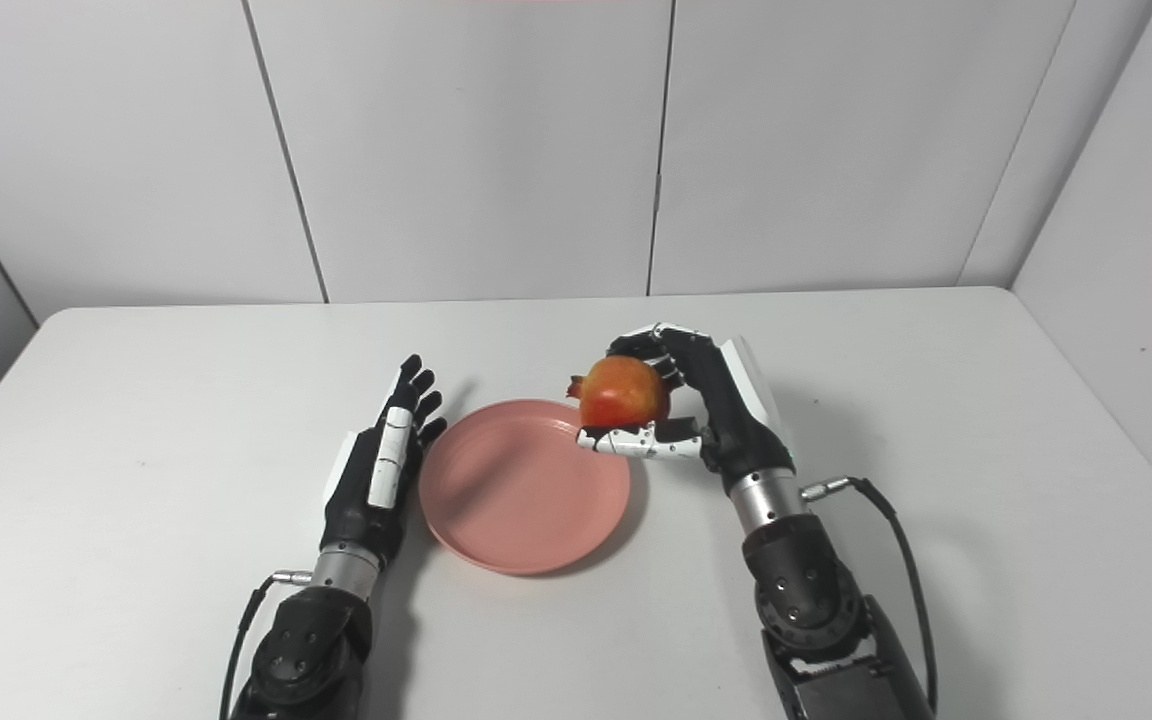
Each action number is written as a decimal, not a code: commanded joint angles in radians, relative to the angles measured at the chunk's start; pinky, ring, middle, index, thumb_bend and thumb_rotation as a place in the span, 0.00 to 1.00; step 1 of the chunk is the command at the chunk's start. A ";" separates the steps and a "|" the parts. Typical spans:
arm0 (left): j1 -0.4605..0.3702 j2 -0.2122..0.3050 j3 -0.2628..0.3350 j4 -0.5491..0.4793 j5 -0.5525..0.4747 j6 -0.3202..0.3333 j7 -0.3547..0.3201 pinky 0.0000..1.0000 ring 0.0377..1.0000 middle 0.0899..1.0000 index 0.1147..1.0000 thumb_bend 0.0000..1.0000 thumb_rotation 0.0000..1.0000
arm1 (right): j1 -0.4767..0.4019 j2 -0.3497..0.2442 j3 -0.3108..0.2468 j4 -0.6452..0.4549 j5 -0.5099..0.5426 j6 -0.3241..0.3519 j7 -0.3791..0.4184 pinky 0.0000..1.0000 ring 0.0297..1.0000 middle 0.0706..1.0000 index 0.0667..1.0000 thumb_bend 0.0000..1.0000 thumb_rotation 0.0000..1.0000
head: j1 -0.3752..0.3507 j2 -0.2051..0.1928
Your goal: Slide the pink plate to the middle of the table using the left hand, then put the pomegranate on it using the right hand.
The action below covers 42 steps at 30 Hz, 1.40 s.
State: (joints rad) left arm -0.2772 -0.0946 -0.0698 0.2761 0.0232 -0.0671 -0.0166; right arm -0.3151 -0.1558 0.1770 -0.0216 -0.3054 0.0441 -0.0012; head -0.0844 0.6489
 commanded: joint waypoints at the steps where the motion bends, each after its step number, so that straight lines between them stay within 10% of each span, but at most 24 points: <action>1: -0.023 -0.002 -0.006 -0.008 -0.007 -0.033 -0.013 0.93 0.97 0.99 0.98 0.73 1.00 | -0.029 0.010 0.012 -0.010 -0.010 -0.080 0.000 0.44 0.46 0.42 0.49 0.52 0.00 | 0.000 -0.002; 23: -0.026 0.001 -0.021 -0.012 -0.007 -0.030 -0.017 0.93 0.97 1.00 1.00 0.68 1.00 | -0.063 0.062 0.133 0.159 -0.097 -0.164 0.041 0.42 0.46 0.43 0.48 0.52 0.00 | -0.002 -0.001; 42: -0.021 0.005 -0.026 -0.028 0.010 -0.026 -0.012 0.94 0.97 1.00 1.00 0.70 1.00 | -0.113 0.031 0.191 0.299 -0.381 -0.367 -0.160 0.50 0.53 0.46 0.45 0.52 0.00 | -0.003 0.005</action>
State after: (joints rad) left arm -0.2767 -0.0881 -0.0909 0.2739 0.0250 -0.0673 -0.0289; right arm -0.3741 -0.1166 0.3693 0.2965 -0.6653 -0.2763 -0.1155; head -0.0890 0.6550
